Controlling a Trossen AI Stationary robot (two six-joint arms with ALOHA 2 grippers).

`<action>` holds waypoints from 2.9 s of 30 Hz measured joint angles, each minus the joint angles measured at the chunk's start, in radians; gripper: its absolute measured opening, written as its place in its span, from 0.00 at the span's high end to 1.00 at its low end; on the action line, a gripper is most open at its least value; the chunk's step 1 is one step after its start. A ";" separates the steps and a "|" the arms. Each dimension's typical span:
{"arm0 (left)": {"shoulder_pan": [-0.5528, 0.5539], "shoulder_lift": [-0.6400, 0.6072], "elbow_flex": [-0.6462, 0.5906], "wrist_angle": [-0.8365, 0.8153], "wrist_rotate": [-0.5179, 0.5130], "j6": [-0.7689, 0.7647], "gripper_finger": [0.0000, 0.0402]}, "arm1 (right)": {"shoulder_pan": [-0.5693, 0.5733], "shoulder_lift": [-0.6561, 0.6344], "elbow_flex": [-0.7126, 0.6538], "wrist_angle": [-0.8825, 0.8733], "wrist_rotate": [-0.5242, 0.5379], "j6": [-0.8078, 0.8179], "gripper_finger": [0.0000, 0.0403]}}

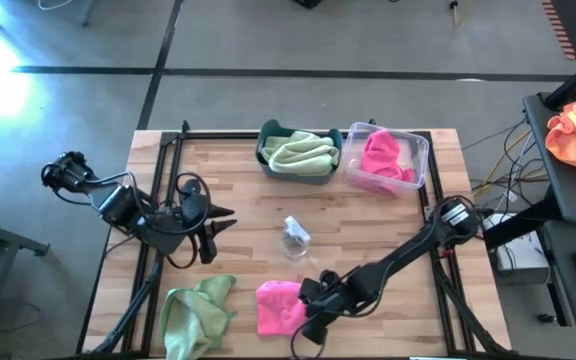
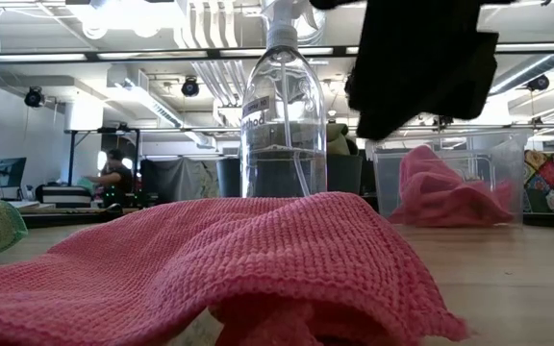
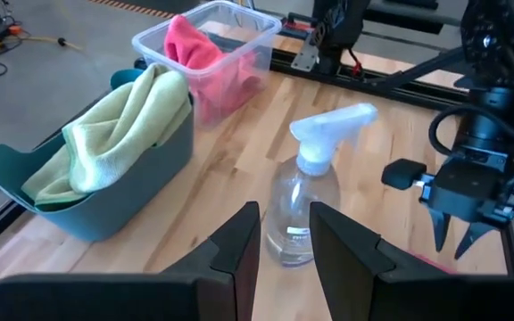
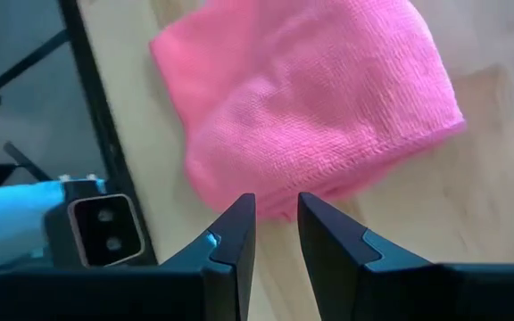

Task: Sort microfiber towel by color & place in baskets
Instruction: Put the right pink microfiber cloth into the transparent bin, then put the pink microfiber cloth into the transparent bin

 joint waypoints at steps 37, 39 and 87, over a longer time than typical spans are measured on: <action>-0.002 -0.001 0.000 -0.032 0.046 0.024 0.79 | -0.033 0.034 -0.026 0.048 0.075 -0.119 0.54; -0.002 -0.001 0.000 -0.032 0.046 0.024 0.79 | -0.033 0.034 -0.028 0.049 0.072 -0.119 0.54; -0.008 0.005 0.000 -0.056 0.072 0.024 0.79 | -0.066 0.217 0.026 0.315 -0.074 -0.064 0.74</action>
